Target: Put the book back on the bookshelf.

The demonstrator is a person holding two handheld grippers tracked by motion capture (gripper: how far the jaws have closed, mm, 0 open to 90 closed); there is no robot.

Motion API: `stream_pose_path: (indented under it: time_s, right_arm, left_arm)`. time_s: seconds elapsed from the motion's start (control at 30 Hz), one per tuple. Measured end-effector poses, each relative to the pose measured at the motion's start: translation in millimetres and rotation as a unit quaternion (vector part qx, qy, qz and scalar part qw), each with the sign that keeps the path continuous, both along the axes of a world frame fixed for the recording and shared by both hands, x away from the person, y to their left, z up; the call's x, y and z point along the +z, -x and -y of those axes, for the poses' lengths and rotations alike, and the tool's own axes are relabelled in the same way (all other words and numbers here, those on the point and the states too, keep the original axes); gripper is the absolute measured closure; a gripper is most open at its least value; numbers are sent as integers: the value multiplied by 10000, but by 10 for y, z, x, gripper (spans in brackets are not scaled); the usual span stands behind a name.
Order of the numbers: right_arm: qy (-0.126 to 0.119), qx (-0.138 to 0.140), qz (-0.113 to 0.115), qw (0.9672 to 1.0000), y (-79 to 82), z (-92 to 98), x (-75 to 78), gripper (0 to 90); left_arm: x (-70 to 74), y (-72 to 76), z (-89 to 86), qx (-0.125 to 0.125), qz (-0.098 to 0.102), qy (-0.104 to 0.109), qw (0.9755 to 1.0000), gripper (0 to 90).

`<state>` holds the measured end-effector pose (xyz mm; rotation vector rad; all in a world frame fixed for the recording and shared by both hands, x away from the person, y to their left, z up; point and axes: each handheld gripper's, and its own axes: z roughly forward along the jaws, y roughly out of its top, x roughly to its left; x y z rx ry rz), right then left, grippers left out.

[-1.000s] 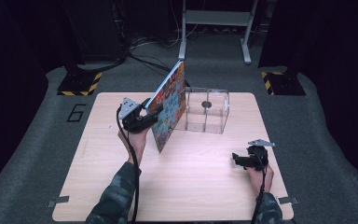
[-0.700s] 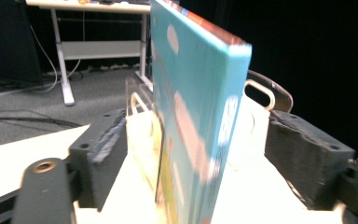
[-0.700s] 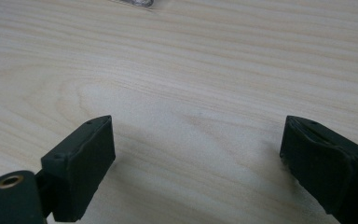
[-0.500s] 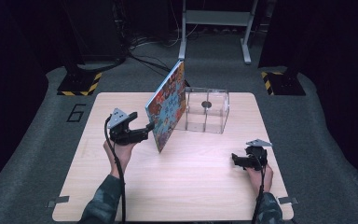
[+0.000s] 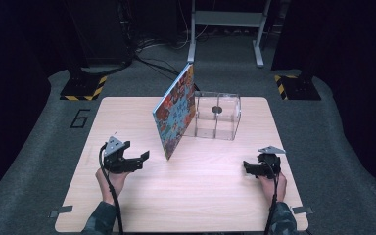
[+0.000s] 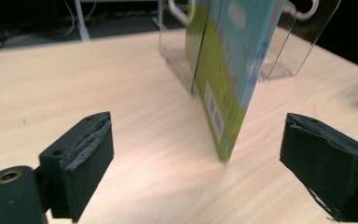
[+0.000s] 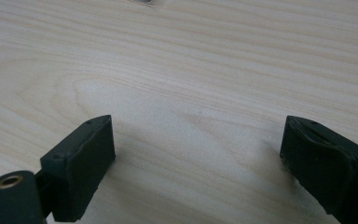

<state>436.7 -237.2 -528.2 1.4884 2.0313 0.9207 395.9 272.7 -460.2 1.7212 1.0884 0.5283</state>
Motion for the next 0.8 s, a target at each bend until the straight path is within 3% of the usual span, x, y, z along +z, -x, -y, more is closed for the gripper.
stream_pose_path:
  time_s: [0.07, 0.13, 0.17, 0.23, 0.3, 0.33, 0.37, 0.4, 0.47, 0.53, 0.57, 0.73, 0.8]
  right_arm:
    - [6, -6, -1, 10000, 0, -3, 0, 93]
    - [23, 9, 14, 10000, -2, -1, -1, 93]
    - [23, 6, 14, 10000, -2, -2, -1, 94]
    - [23, 6, 15, 10000, -2, -2, -1, 93]
    - [24, 5, 14, 10000, -2, -2, -1, 93]
    - [23, 4, 15, 10000, -3, -2, -1, 93]
    - [23, 4, 15, 10000, -3, -2, -1, 93]
    - [23, 4, 16, 10000, -2, -2, -1, 93]
    - [24, -1, 14, 10000, -2, -3, -1, 91]
    - [58, -1, 8, 10000, -2, 1, -1, 86]
    - [27, -51, -9, 10000, 2, -3, 0, 79]
    - [35, -98, -7, 9999, 0, -7, -3, 73]
    - [45, -187, -5, 9998, 3, -18, -6, 71]
  left_arm:
    - [-159, 32, -18, -17, -241, -135, 9996, 51]
    - [-216, 44, -21, -27, -308, -202, 9993, 43]
    - [-326, 60, -23, -16, -474, -317, 9984, 27]
    - [-381, 65, -19, -19, -504, -406, 9979, 20]
    - [-482, 70, -10, -65, -767, -584, 9953, 13]
    - [-581, 61, -4, -108, -969, -792, 9921, 2]
    - [-581, 61, -4, -108, -969, -792, 9921, 2]
    - [-644, 76, 15, -93, -1055, -888, 9904, 2]
    - [-666, 82, 13, -85, -1005, -948, 9904, 2]
    - [-693, 80, 11, -107, -1240, -928, 9879, 2]
    - [-695, 77, 4, -99, -1145, -1032, 9880, 0]
    - [-704, 78, 8, -68, -1117, -1046, 9882, 0]
    - [-697, 83, 12, -97, -1140, -1158, 9867, 5]
